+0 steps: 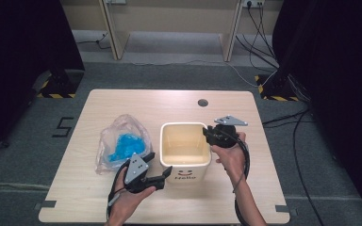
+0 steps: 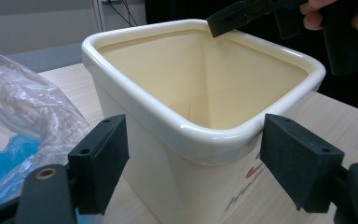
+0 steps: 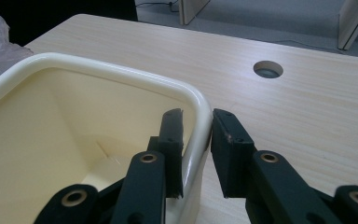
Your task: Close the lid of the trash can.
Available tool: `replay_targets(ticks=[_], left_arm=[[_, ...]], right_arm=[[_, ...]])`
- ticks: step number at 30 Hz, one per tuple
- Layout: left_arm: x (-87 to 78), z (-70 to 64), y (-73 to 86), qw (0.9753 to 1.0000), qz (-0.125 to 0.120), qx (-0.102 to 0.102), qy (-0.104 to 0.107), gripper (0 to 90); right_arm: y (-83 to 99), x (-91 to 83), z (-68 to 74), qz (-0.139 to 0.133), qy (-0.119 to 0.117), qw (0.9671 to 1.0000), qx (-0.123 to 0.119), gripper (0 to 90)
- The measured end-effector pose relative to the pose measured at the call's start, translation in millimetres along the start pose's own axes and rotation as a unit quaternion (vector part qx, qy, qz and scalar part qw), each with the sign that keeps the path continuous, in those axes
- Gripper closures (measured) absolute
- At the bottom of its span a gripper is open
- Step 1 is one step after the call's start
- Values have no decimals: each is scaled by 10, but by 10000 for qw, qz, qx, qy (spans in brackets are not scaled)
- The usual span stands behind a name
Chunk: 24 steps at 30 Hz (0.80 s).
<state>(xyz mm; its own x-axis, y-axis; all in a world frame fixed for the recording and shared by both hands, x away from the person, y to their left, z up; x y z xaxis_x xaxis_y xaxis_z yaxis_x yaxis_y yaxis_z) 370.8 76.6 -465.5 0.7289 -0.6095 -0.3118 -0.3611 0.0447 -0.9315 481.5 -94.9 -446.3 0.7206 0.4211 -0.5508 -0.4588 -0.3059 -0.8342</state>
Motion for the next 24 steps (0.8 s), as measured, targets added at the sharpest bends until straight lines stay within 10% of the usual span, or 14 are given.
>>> replay_targets(ticks=[24], left_arm=[[21,74,39,9997,-1,-251,8,215]], right_arm=[[17,-67,-73,-234,-106,9988,411,573]])
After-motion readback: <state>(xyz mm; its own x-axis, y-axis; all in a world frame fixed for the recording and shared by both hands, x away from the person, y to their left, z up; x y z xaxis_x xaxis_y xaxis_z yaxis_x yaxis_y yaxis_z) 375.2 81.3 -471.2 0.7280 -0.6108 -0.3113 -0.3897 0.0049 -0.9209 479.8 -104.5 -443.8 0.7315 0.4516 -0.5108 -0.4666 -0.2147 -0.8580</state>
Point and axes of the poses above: each handheld gripper's, and its own axes: x roughly forward along the jaws, y roughly out of its underside, z roughly to its left, the point moved 10 cm from there along x, roughly forward along the jaws, and after that the axes turned 8 degrees about -x, right-handed, at the moved point
